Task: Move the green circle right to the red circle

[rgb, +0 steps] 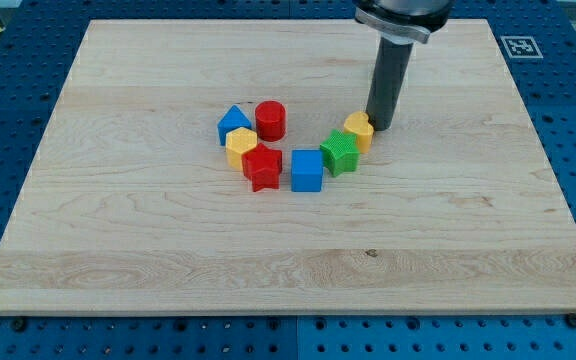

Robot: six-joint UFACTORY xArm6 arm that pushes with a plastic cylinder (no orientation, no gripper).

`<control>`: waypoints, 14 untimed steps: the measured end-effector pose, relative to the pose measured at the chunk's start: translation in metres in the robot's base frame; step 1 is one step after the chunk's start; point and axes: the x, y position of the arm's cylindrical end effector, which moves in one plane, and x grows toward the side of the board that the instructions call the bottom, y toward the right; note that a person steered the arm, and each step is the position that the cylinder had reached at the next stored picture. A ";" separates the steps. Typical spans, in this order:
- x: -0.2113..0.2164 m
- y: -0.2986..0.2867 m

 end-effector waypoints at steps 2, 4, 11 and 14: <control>-0.009 0.019; -0.050 0.150; -0.102 -0.060; -0.091 -0.091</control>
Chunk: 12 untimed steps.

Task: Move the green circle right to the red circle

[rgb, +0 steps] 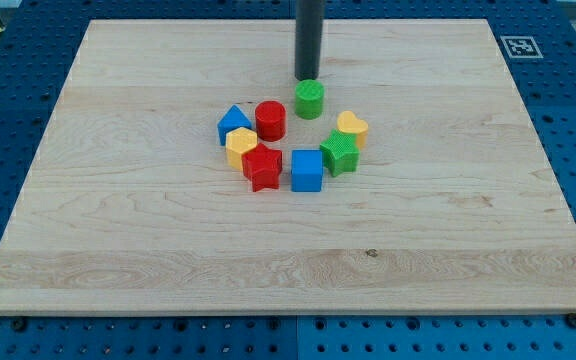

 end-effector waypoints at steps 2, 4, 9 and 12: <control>0.027 -0.008; 0.041 -0.008; 0.058 0.011; 0.053 0.090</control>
